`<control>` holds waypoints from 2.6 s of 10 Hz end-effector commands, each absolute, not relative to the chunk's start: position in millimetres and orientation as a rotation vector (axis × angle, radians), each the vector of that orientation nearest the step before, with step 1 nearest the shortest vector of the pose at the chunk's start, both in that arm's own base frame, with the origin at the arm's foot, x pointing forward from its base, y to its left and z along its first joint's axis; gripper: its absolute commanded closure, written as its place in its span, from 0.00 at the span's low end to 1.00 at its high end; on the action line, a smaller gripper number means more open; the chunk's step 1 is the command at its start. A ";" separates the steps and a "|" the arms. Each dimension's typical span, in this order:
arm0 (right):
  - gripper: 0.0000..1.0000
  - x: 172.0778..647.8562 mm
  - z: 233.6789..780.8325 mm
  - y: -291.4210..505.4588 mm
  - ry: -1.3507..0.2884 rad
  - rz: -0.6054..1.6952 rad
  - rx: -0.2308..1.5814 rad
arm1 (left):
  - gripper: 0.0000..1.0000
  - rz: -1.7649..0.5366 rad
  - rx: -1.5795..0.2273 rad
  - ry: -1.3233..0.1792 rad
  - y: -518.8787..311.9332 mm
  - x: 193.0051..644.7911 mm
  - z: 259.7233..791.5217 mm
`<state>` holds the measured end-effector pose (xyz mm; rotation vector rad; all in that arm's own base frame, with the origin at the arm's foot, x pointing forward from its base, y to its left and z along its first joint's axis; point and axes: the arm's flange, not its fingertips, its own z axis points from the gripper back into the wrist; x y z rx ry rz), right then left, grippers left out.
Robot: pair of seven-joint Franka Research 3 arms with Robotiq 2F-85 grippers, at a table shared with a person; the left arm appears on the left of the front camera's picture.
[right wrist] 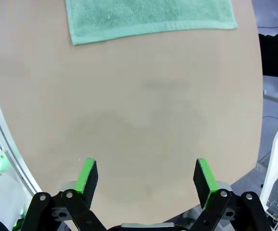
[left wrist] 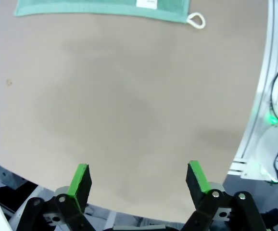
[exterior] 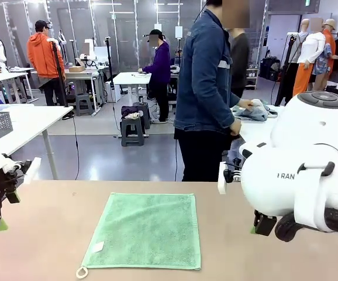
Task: Fold the towels and place them in the basket.
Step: When a person lays out a Towel with hook on the table, fold it in half twice.
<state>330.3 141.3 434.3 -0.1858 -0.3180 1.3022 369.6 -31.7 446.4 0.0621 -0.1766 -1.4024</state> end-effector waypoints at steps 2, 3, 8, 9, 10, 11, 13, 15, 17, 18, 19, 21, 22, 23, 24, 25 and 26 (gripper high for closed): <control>0.00 329.6 435.6 143.8 -0.326 1.311 -0.186 | 0.00 -1.402 0.037 -0.171 -35.1 366.7 446.0; 0.00 329.6 435.6 143.8 -0.326 1.311 -0.186 | 0.00 -1.402 0.037 -0.171 -35.1 366.7 446.0; 0.00 321.7 396.1 202.7 -0.292 1.443 -0.117 | 0.00 -1.480 0.090 -0.167 -114.3 365.9 399.3; 0.00 315.1 383.3 225.6 -0.265 1.472 -0.093 | 0.00 -1.526 0.080 -0.133 -141.0 366.7 379.5; 0.00 309.2 372.1 241.0 -0.250 1.474 -0.065 | 0.00 -1.545 0.055 -0.109 -157.2 367.4 359.6; 0.00 299.5 360.1 256.6 -0.220 1.470 -0.070 | 0.00 -1.563 0.041 -0.083 -172.3 360.8 339.0; 0.00 279.1 341.7 280.9 -0.198 1.466 -0.109 | 0.00 -1.584 0.058 -0.070 -189.1 340.6 313.2; 0.00 267.7 340.9 293.5 -0.208 1.444 -0.167 | 0.00 -1.609 0.073 -0.105 -198.6 316.6 310.7; 0.00 262.5 338.6 301.1 -0.209 1.435 -0.190 | 0.00 -1.645 0.066 -0.126 -203.9 300.0 309.4; 0.00 264.7 335.8 301.9 -0.210 1.427 -0.192 | 0.00 -1.655 0.069 -0.127 -205.6 298.5 305.0; 0.00 268.8 332.6 300.4 -0.205 1.425 -0.176 | 0.00 -1.658 0.058 -0.123 -205.6 299.7 301.7; 0.00 263.1 341.3 294.0 -0.204 1.451 -0.183 | 0.00 -1.642 0.139 -0.068 -210.3 303.3 296.1; 0.00 263.1 341.3 294.0 -0.204 1.451 -0.183 | 0.00 -1.673 0.051 -0.088 -237.3 348.3 322.0; 0.00 267.1 336.0 292.8 -0.190 1.445 -0.171 | 0.00 -1.670 0.065 -0.075 -236.7 348.3 318.7; 0.00 267.4 332.6 290.8 -0.177 1.422 -0.178 | 0.00 -1.630 0.083 -0.072 -235.6 347.3 322.2; 0.00 273.6 331.0 288.3 -0.152 1.430 -0.123 | 0.00 -1.601 0.073 -0.073 -234.8 347.7 325.7; 0.00 277.7 329.0 287.4 -0.156 1.476 -0.091 | 0.00 -1.586 0.071 -0.071 -233.1 347.8 327.2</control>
